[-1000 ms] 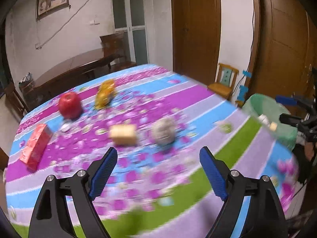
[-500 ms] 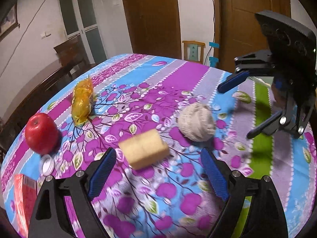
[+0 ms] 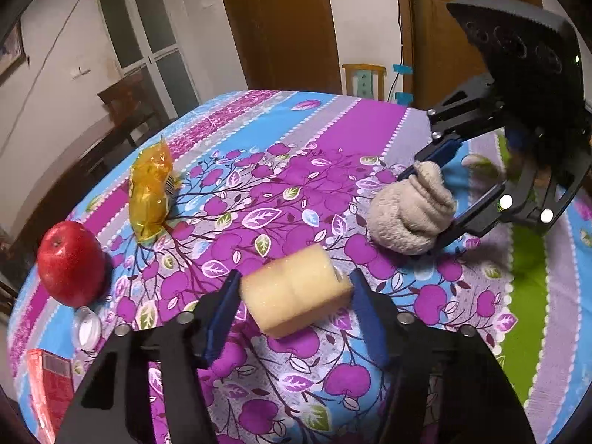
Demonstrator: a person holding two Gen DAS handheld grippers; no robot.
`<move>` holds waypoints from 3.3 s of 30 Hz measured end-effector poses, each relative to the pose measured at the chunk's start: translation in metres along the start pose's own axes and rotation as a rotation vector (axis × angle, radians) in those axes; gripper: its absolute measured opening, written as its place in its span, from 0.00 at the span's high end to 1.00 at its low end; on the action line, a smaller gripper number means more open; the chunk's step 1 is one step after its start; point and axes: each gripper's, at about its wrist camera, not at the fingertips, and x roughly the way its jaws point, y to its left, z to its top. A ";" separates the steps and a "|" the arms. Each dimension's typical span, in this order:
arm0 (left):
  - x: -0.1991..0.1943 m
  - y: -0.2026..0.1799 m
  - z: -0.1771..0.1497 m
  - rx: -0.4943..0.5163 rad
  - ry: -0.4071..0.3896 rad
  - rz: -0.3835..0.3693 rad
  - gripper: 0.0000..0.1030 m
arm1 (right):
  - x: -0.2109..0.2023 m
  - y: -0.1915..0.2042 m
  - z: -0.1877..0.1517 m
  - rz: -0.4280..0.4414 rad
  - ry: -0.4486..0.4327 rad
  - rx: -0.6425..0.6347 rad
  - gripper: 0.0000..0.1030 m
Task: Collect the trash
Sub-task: 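Grasp the beige sponge block with left tool while right tool grasps the grey knit ball, then carry the sponge block and knit ball with both tools over the bin, then open both tools to drop the sponge block and knit ball into the bin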
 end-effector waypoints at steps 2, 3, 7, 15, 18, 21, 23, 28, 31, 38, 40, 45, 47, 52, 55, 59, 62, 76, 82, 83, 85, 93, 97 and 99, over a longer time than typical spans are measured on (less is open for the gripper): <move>-0.004 -0.006 -0.002 0.011 -0.004 0.018 0.48 | -0.004 0.002 -0.004 -0.001 -0.009 0.015 0.60; -0.009 -0.010 -0.003 0.004 -0.009 0.018 0.49 | -0.006 0.004 -0.006 -0.007 -0.016 0.021 0.60; -0.038 -0.025 -0.008 -0.055 -0.040 0.081 0.51 | -0.034 0.017 -0.022 -0.045 -0.065 0.079 0.60; -0.094 -0.084 -0.005 -0.254 -0.027 0.239 0.52 | -0.097 0.065 -0.053 -0.206 -0.183 0.208 0.60; -0.109 -0.120 0.006 -0.303 -0.045 0.299 0.52 | -0.120 0.081 -0.070 -0.286 -0.228 0.259 0.60; -0.120 -0.149 0.018 -0.343 -0.079 0.332 0.53 | -0.141 0.085 -0.087 -0.343 -0.245 0.315 0.60; -0.124 -0.161 0.026 -0.377 -0.094 0.323 0.53 | -0.151 0.084 -0.095 -0.367 -0.254 0.344 0.60; -0.126 -0.202 0.054 -0.372 -0.129 0.349 0.54 | -0.188 0.082 -0.116 -0.460 -0.268 0.374 0.60; -0.123 -0.225 0.074 -0.342 -0.139 0.328 0.55 | -0.212 0.079 -0.126 -0.509 -0.291 0.399 0.60; -0.113 -0.279 0.132 -0.238 -0.179 0.278 0.55 | -0.259 0.056 -0.153 -0.638 -0.277 0.450 0.60; -0.109 -0.293 0.147 -0.209 -0.189 0.262 0.55 | -0.272 0.047 -0.163 -0.681 -0.263 0.466 0.60; -0.094 -0.328 0.187 -0.143 -0.211 0.233 0.55 | -0.296 0.023 -0.187 -0.745 -0.240 0.526 0.60; -0.084 -0.341 0.201 -0.119 -0.210 0.215 0.55 | -0.304 0.015 -0.197 -0.762 -0.229 0.550 0.60; -0.059 -0.367 0.229 -0.080 -0.199 0.178 0.56 | -0.315 -0.004 -0.211 -0.806 -0.200 0.581 0.60; -0.045 -0.376 0.238 -0.068 -0.184 0.159 0.56 | -0.317 -0.010 -0.218 -0.818 -0.180 0.590 0.60; -0.027 -0.384 0.244 -0.052 -0.165 0.143 0.56 | -0.315 -0.020 -0.228 -0.824 -0.152 0.600 0.60; -0.015 -0.385 0.245 -0.049 -0.150 0.131 0.56 | -0.312 -0.023 -0.232 -0.823 -0.138 0.606 0.60; 0.013 -0.385 0.255 -0.036 -0.126 0.113 0.56 | -0.311 -0.035 -0.228 -0.818 -0.111 0.608 0.60; 0.021 -0.386 0.262 -0.028 -0.120 0.103 0.56 | -0.311 -0.043 -0.232 -0.819 -0.096 0.609 0.60; 0.023 -0.386 0.263 -0.027 -0.120 0.102 0.56 | -0.310 -0.044 -0.233 -0.819 -0.094 0.610 0.60; 0.025 -0.385 0.264 -0.026 -0.118 0.098 0.56 | -0.309 -0.045 -0.231 -0.822 -0.090 0.610 0.60; 0.042 -0.379 0.264 -0.033 -0.094 0.088 0.53 | -0.303 -0.048 -0.230 -0.850 -0.080 0.584 0.44; 0.046 -0.379 0.265 -0.030 -0.092 0.090 0.42 | -0.306 -0.050 -0.232 -0.854 -0.090 0.590 0.41; 0.047 -0.379 0.263 -0.029 -0.091 0.089 0.36 | -0.308 -0.049 -0.232 -0.858 -0.094 0.592 0.41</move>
